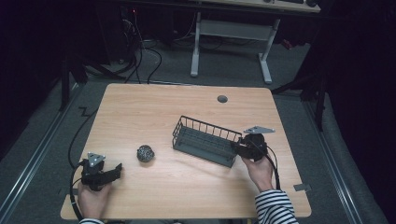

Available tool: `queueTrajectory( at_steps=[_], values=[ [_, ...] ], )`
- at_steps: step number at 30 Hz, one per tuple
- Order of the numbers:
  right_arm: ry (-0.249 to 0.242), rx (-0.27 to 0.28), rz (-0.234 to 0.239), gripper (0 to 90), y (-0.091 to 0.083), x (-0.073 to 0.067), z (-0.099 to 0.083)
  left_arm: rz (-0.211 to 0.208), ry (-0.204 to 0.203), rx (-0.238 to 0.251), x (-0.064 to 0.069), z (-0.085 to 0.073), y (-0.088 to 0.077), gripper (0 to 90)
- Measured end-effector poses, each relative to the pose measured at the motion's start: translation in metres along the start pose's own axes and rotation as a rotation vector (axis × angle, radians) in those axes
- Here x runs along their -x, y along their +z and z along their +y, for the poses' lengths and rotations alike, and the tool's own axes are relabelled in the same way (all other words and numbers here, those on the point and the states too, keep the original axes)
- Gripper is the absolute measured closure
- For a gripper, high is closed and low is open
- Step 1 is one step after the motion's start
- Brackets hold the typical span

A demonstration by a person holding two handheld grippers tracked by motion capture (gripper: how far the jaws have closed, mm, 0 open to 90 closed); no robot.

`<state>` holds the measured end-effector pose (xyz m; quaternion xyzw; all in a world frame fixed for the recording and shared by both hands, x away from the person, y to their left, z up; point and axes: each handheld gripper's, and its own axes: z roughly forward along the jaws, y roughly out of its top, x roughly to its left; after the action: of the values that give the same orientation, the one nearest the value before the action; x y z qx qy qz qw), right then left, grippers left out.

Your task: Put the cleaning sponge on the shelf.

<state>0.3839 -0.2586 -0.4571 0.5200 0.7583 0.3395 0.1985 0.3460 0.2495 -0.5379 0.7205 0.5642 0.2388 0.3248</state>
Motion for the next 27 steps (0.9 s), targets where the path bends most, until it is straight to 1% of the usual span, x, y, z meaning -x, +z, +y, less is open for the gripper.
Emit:
queueTrajectory(
  at_steps=[2,4,7,8,11,13,14,17,21,23,24,25,26,27],
  values=[
    [-0.004,-0.001,0.005,56.3,0.000,0.001,0.000,0.001,0.001,-0.001,0.000,0.000,0.000,22.5],
    [-0.005,-0.004,0.020,57.9,0.002,0.001,0.000,0.000,0.000,0.000,0.000,0.000,0.000,22.5],
    [-0.019,-0.006,0.014,59.4,0.003,-0.002,0.001,0.000,0.000,0.000,0.000,0.000,0.000,22.5],
    [-0.026,-0.012,0.022,59.5,0.006,-0.006,0.001,-0.003,-0.002,0.001,0.000,0.000,0.000,22.5],
    [-0.037,-0.016,0.028,59.5,0.007,-0.010,0.000,-0.003,-0.001,0.000,0.000,0.000,0.000,22.5],
    [-0.041,-0.019,0.032,59.5,0.007,-0.012,-0.001,-0.004,-0.002,0.000,0.000,0.000,0.000,22.5],
    [-0.059,-0.024,0.039,59.2,0.006,-0.016,-0.002,-0.003,0.000,0.000,0.000,0.000,0.000,22.5],
    [-0.067,-0.024,0.051,58.5,0.003,-0.021,-0.005,-0.006,-0.004,0.000,-0.001,0.000,0.000,22.5],
    [-0.057,-0.013,0.081,55.5,0.000,-0.025,-0.011,-0.002,-0.001,0.001,0.000,0.000,0.000,22.4],
    [-0.051,-0.004,0.095,47.5,-0.001,-0.026,-0.013,-0.005,-0.001,-0.001,-0.001,0.000,0.000,22.4],
    [-0.051,-0.004,0.095,47.5,-0.001,-0.026,-0.013,-0.005,-0.001,-0.001,-0.001,0.000,0.000,22.4],
    [-0.053,0.002,0.095,45.0,-0.001,-0.026,-0.014,-0.005,-0.001,-0.001,-0.001,0.000,0.000,22.4],
    [-0.043,0.023,0.095,41.5,-0.005,-0.024,-0.015,-0.003,-0.002,0.001,0.000,0.000,0.000,22.5],
    [-0.033,0.032,0.100,40.5,-0.006,-0.023,-0.016,-0.002,-0.001,0.001,0.000,0.000,0.000,22.5]
  ],
)
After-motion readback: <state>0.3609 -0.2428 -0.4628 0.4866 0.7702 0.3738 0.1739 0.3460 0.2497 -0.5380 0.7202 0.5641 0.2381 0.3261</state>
